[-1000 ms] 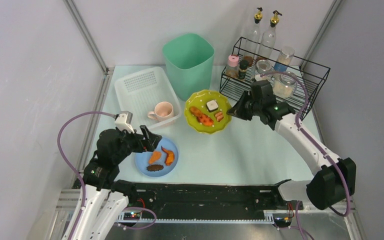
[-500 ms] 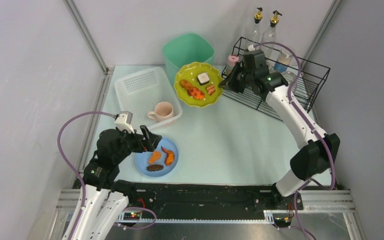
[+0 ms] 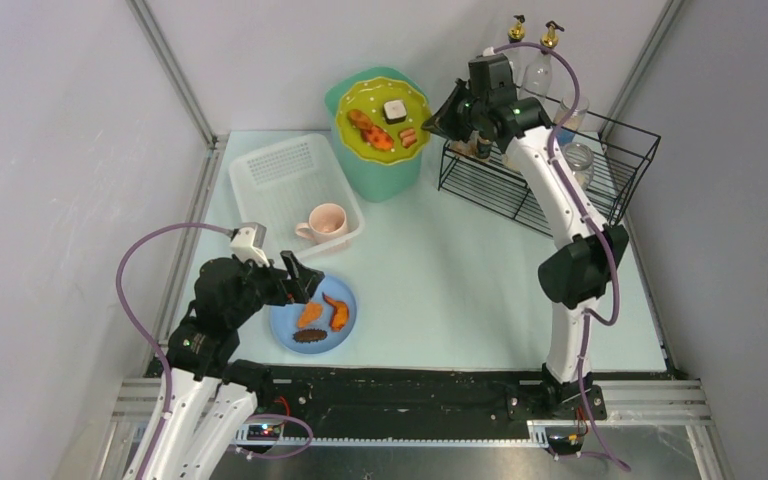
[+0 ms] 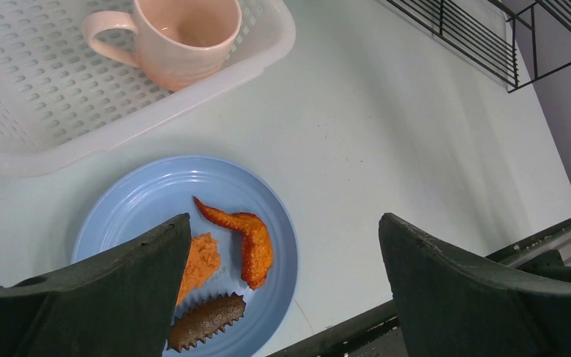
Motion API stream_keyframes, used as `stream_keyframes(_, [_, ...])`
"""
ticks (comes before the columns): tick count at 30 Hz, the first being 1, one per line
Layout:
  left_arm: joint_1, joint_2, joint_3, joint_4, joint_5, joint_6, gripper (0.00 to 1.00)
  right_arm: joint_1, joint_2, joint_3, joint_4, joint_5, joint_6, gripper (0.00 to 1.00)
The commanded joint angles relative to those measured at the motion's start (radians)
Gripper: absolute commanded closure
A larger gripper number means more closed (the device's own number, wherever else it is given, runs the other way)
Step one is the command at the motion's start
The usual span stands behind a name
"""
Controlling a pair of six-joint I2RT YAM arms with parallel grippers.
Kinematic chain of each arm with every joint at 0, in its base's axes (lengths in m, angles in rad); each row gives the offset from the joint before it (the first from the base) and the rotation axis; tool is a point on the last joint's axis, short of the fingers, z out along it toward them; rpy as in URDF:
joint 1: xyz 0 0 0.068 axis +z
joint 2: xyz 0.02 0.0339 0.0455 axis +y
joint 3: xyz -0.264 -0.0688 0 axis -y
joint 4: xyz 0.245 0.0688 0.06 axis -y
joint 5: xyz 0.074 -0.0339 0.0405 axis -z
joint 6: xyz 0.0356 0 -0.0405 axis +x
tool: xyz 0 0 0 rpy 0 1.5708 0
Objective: Clear the kitchen counter
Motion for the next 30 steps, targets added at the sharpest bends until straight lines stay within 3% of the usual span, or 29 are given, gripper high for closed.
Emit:
stream_keyframes(1, [0.0,0.007,-0.003,0.031,0.006,0.012,0.0,-0.021,0.009,0.128,0.136,-0.029,0.111,1.0])
stream_keyframes(30, [0.001,0.04,-0.003,0.032,0.001,0.011,0.0,-0.012,0.141,0.244,0.381,0.101,0.292,1.0])
